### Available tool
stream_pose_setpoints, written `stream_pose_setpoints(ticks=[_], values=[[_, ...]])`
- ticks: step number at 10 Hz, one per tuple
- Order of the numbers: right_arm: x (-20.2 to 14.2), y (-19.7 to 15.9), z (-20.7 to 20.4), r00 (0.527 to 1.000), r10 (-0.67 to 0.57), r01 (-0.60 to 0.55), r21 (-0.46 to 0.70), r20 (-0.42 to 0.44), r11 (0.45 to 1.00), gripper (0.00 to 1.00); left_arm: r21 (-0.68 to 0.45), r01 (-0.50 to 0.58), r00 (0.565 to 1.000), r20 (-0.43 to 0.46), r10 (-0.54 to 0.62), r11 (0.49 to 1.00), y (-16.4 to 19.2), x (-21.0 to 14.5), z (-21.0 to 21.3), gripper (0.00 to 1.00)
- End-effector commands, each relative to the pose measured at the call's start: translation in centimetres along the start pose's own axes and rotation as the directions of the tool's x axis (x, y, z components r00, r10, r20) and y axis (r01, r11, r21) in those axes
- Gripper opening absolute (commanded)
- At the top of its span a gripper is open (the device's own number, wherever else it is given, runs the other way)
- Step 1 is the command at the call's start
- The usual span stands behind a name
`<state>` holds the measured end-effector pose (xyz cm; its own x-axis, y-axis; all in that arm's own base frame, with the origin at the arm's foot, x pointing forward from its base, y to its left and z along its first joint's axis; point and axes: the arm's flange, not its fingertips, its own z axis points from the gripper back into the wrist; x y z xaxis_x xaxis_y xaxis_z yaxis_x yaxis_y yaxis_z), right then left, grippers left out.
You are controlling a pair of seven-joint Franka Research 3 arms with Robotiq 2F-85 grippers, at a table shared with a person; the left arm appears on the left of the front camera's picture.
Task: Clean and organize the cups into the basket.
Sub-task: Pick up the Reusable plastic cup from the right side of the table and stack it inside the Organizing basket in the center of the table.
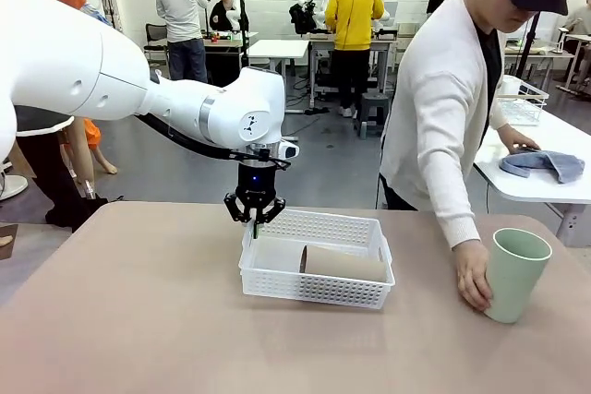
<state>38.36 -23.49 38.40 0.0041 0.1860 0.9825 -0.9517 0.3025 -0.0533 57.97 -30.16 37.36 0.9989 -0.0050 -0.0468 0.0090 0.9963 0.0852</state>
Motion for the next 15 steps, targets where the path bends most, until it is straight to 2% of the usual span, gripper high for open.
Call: stream_pose_setpoints(ticks=[1, 2, 6, 10, 12, 15], values=[[0.1, 0.0, 0.0, 1.000, -0.001, 0.001, -0.001, 0.001, 1.000, 1.00, -0.001, -0.001, 1.000, 0.002, 0.001, 1.000, 0.1, 0.0, 0.1, 0.03], [0.0, 0.0, 0.0, 1.000, 0.000, 0.000, 0.000, 0.000, 1.000, 1.00, -0.001, -0.001, 1.000, 0.002, 0.001, 1.000, 0.1, 0.0, 0.1, 0.03], [-5.9, -0.8, -0.9, 0.996, -0.089, 0.090, 0.043, -0.026, 0.995, 1.00, -0.001, -0.001, 1.000, 0.002, 0.001, 1.000, 0.1, 0.0, 0.1, 0.03], [-11.2, -2.3, -5.1, 0.977, -0.162, 0.175, 0.084, -0.135, 0.981, 1.00, -0.001, -0.001, 1.000, 0.002, 0.001, 1.000, 0.1, 0.0, 0.1, 0.03], [-11.9, -3.1, -7.1, 0.973, -0.166, 0.183, 0.101, -0.158, 0.978, 1.00, -0.001, -0.001, 1.000, 0.002, 0.001, 1.000, 0.1, 0.0, 0.1, 0.03], [-11.8, -3.7, -9.4, 0.981, -0.130, 0.151, 0.142, -0.143, 0.978, 1.00, -0.001, -0.001, 1.000, 0.002, 0.001, 1.000, 0.1, 0.0, 0.1, 0.03]])
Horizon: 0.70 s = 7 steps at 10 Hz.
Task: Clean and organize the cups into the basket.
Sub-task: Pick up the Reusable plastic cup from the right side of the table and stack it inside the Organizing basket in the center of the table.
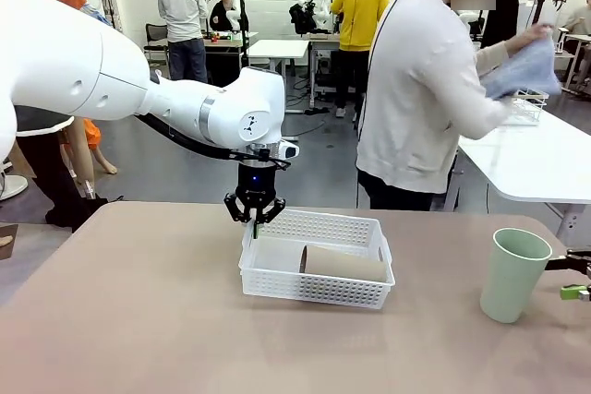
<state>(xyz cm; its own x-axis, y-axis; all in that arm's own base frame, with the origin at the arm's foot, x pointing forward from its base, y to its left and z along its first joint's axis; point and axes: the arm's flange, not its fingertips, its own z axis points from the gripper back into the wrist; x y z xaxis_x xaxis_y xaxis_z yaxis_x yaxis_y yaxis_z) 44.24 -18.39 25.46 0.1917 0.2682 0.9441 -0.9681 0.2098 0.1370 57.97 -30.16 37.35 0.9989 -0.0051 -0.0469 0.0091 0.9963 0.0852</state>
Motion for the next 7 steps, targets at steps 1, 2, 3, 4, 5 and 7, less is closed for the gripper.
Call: stream_pose_setpoints(ticks=[1, 2, 3, 4, 5, 7], values=[[0.4, -0.5, -1.3, 0.998, 0.059, -0.059, 0.055, 0.011, 0.997, 1.00, -0.001, -0.001, 1.000, 0.002, 0.001, 1.000, 0.1, 0.0, 0.1, 0.03], [0.5, -0.5, -2.0, 0.997, 0.082, -0.083, 0.086, 0.018, 0.993, 1.00, -0.001, -0.001, 1.000, 0.002, 0.001, 1.000, 0.1, 0.0, 0.1, 0.03], [0.6, -0.5, -2.6, 0.995, 0.093, -0.095, 0.109, 0.022, 0.989, 1.00, -0.001, -0.001, 1.000, 0.002, 0.001, 1.000, 0.1, 0.0, 0.1, 0.03], [0.9, -0.5, -3.4, 0.993, 0.111, -0.113, 0.135, 0.029, 0.984, 1.00, -0.001, -0.001, 1.000, 0.002, 0.001, 1.000, 0.1, 0.0, 0.1, 0.03], [1.1, -0.4, -4.1, 0.993, 0.120, -0.121, 0.146, 0.017, 0.982, 1.00, -0.001, -0.001, 1.000, 0.002, 0.001, 1.000, 0.1, 0.0, 0.1, 0.03], [1.4, -0.3, -3.9, 0.996, 0.087, -0.090, 0.107, 0.028, 0.990, 1.00, -0.001, -0.001, 1.000, 0.002, 0.001, 1.000, 0.1, 0.0, 0.1, 0.03]])
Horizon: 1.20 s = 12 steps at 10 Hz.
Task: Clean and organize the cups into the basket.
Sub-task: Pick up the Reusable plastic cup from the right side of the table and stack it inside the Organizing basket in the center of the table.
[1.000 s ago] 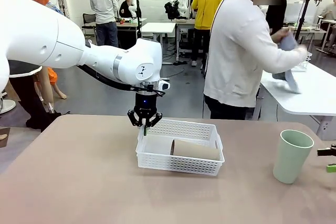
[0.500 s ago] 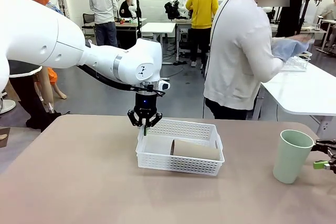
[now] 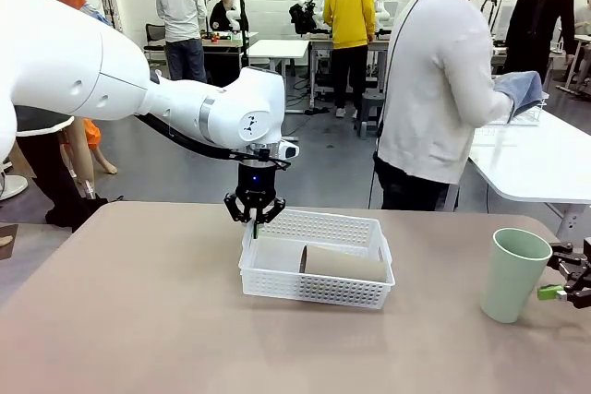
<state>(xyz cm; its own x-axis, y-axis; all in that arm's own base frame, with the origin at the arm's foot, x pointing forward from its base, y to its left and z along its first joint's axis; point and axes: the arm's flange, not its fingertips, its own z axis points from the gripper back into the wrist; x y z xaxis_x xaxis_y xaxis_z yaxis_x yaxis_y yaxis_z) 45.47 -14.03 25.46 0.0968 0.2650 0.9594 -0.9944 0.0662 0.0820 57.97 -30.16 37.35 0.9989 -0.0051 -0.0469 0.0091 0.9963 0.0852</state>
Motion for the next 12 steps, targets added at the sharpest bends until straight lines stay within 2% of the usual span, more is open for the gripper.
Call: stream_pose_setpoints(ticks=[1, 5, 9, 12], values=[[0.0, 0.0, 0.4, 1.000, -0.005, 0.005, -0.016, 0.006, 1.000, 1.00, -0.001, -0.001, 1.000, 0.002, 0.001, 1.000, 0.1, 0.0, 0.1, 0.03], [-0.1, 0.1, 0.4, 1.000, -0.003, 0.003, -0.009, 0.000, 1.000, 1.00, -0.001, -0.001, 1.000, 0.002, 0.001, 1.000, 0.1, 0.0, 0.1, 0.03], [-2.4, -0.4, -1.9, 1.000, 0.011, -0.011, 0.020, -0.027, 1.000, 1.00, -0.001, -0.001, 1.000, 0.002, 0.001, 1.000, 0.1, 0.0, 0.1, 0.03], [-3.1, -1.3, -3.9, 1.000, 0.006, -0.006, 0.063, -0.011, 0.998, 1.00, -0.001, -0.001, 1.000, 0.002, 0.001, 1.000, 0.1, 0.0, 0.1, 0.03]])
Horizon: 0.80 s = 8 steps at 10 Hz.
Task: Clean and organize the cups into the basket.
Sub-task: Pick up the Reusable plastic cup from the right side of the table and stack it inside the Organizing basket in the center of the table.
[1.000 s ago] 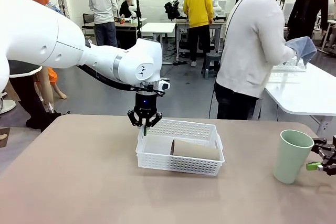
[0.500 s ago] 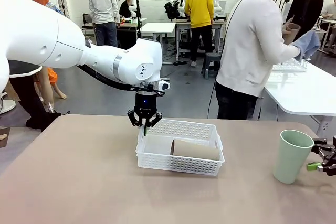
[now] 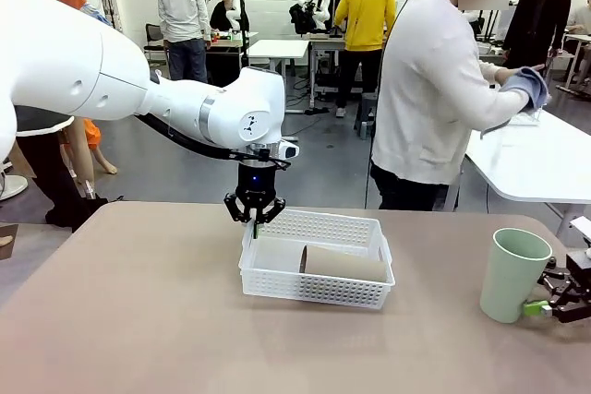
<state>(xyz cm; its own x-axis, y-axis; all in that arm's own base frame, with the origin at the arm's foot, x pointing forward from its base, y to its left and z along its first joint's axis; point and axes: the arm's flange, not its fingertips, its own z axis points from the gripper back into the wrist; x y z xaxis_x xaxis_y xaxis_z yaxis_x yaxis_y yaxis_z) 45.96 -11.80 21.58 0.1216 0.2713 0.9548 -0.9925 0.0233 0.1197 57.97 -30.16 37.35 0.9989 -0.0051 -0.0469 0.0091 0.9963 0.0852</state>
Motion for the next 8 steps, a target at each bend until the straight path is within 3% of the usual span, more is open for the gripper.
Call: stream_pose_setpoints(ticks=[1, 5, 6, 7, 8], values=[[0.2, -1.0, -1.6, 0.999, 0.032, -0.032, 0.027, -0.005, 0.999, 1.00, -0.001, -0.001, 1.000, 0.002, 0.001, 1.000, 0.1, 0.0, 0.1, 0.03], [0.6, -1.9, -3.9, 0.999, 0.045, -0.044, 0.055, -0.012, 0.998, 1.00, -0.001, -0.001, 1.000, 0.002, 0.001, 1.000, 0.1, 0.0, 0.1, 0.03], [0.6, -1.9, -3.9, 0.999, 0.045, -0.044, 0.052, -0.003, 0.998, 0.48, -0.001, -0.001, 1.000, 0.002, 0.001, 1.000, 0.1, 0.0, 0.1, 0.03], [0.5, -1.8, -3.8, 0.999, 0.045, -0.046, 0.054, 0.002, 0.998, 0.42, -0.001, -0.001, 1.000, 0.002, 0.001, 1.000, 0.1, 0.0, 0.1, 0.03], [0.4, -1.8, -3.7, 0.999, 0.045, -0.045, 0.050, 0.005, 0.998, 0.00, -0.001, -0.001, 1.000, 0.002, 0.001, 1.000, 0.1, 0.0, 0.1, 0.03]])
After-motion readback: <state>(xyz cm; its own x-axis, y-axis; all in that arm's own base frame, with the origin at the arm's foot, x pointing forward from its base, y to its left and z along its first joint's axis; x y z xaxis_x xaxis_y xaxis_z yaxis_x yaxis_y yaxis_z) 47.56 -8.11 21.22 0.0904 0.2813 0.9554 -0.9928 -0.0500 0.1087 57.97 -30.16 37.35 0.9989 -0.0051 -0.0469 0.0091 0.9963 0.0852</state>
